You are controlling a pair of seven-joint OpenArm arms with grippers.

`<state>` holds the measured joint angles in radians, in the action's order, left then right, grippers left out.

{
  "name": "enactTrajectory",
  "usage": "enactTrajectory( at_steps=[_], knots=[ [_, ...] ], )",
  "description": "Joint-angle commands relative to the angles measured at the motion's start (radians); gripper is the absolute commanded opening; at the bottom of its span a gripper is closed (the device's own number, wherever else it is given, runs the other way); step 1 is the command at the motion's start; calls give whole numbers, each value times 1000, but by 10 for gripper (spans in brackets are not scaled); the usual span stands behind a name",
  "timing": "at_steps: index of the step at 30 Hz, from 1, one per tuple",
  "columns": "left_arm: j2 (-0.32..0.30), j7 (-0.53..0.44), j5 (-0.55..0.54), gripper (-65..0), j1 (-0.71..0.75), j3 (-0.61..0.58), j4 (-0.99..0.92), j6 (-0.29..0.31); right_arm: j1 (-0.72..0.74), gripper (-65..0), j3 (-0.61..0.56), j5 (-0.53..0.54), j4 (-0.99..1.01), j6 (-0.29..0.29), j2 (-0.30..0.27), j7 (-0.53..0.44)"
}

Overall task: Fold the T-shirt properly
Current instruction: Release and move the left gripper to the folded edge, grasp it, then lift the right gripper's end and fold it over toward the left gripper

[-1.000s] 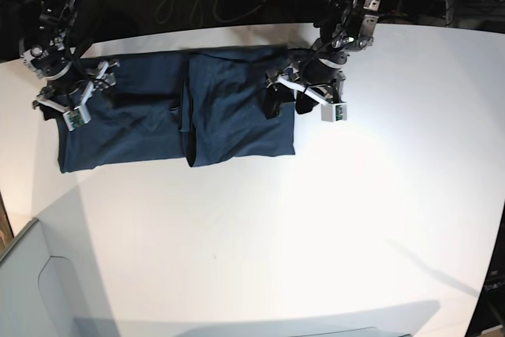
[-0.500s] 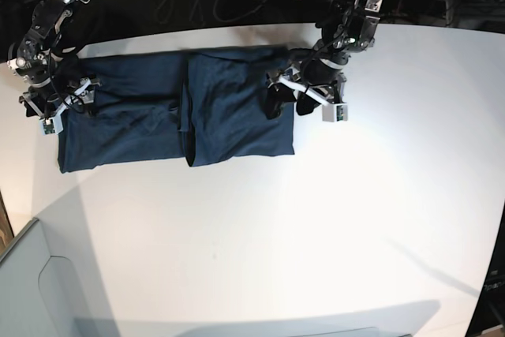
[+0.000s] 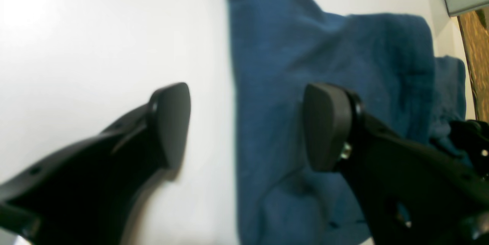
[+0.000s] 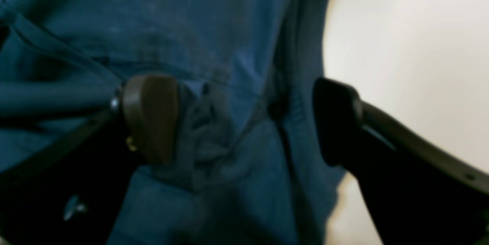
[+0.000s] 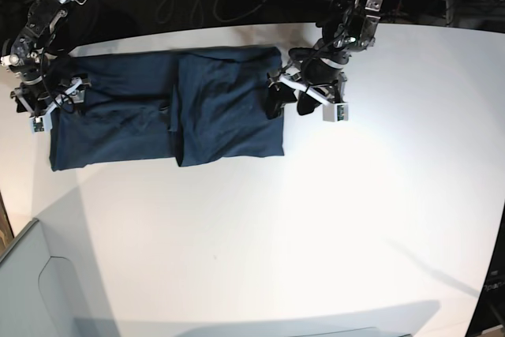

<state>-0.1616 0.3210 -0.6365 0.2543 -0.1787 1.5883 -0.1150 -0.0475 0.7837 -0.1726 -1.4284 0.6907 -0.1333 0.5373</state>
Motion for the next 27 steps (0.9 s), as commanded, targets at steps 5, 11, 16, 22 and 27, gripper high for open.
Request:
enactTrajectory(
  at_steps=[5, 11, 16, 22, 27],
  knots=[
    [-5, 30, 8, -203, 7, 3, 1, -19, 44, -118, 3, 15, -15, 7, -21, -26],
    [-5, 30, 8, -203, 9, 5, 1, -19, 50, -118, 4, 15, -10, 7, -39, -32],
    [-16, 30, 5, -203, 20, 3, 1, -19, 51, -118, 4, 15, 39, 7, -68, -33],
    [-19, 30, 1, -203, 21, 5, 1, -19, 85, -118, 47, 15, 136, 7, -79, -33],
    [-19, 30, 1, -203, 23, 6, 2, -19, 84, -124, 46, 17, 206, 7, -93, -33]
  ],
)
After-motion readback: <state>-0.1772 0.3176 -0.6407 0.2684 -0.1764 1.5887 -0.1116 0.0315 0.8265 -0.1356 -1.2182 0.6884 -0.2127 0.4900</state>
